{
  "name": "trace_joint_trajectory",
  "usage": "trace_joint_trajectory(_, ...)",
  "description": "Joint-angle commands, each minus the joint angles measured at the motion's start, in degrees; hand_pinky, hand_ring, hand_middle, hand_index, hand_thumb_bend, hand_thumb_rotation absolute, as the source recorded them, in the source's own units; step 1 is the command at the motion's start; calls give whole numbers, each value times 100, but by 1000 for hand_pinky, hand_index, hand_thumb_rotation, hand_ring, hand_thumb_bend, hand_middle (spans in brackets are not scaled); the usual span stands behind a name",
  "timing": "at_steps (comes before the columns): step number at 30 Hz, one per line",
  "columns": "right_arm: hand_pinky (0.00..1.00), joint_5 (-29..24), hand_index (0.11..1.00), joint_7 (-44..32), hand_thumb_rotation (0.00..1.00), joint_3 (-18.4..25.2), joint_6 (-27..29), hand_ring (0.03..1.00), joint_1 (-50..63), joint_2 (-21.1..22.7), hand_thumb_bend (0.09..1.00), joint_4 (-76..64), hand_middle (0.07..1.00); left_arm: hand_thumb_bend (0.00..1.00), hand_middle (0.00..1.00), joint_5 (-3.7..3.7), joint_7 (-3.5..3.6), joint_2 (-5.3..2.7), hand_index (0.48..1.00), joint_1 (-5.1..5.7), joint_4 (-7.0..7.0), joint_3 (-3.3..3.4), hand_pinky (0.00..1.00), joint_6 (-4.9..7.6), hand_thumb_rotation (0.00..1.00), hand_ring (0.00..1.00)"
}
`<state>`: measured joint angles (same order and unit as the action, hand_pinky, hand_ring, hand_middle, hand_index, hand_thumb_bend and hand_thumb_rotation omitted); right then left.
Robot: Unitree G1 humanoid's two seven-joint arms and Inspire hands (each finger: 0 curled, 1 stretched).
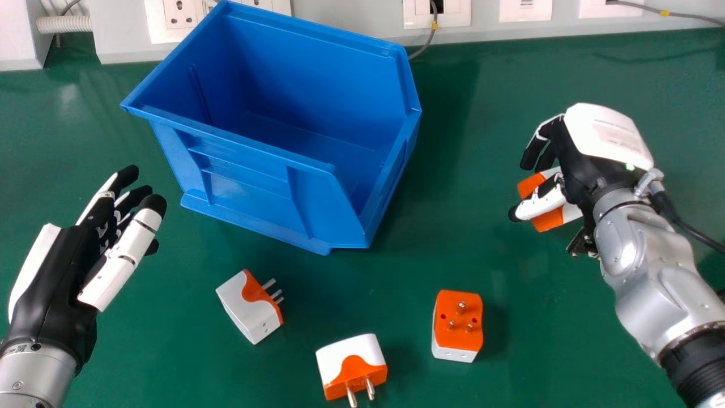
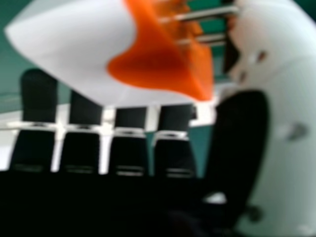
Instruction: Pick all objects and put in blue box
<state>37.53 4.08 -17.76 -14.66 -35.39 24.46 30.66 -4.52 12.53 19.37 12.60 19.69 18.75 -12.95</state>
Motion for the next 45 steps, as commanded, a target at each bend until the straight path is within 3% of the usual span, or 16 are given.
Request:
trace_joint_trajectory(1, 372, -67, 508, 8, 0, 173, -162, 426, 2, -21, 495, -379, 525, 437, 923, -30, 29, 108, 943, -37, 97, 84, 796, 58, 719, 895)
trace_joint_trajectory(18, 344, -107, 528, -479, 0, 336, -399, 421, 691, -86, 492, -2375, 523, 431, 920, -41, 42, 115, 937, -18, 106, 114, 791, 64, 696, 892)
trace_joint_trajectory(25, 330, -155, 538, -810, 0, 337, -446, 414, 656, -252, 490, -3037, 514, 430, 918, -48, 73, 115, 935, -70, -16, 119, 789, 126, 687, 890)
trace_joint_trajectory(45, 323, -195, 545, -1159, 0, 114, -6, 419, -284, -708, 488, -2940, 522, 434, 915, 36, 36, 97, 929, -180, -64, 29, 792, 99, 671, 888)
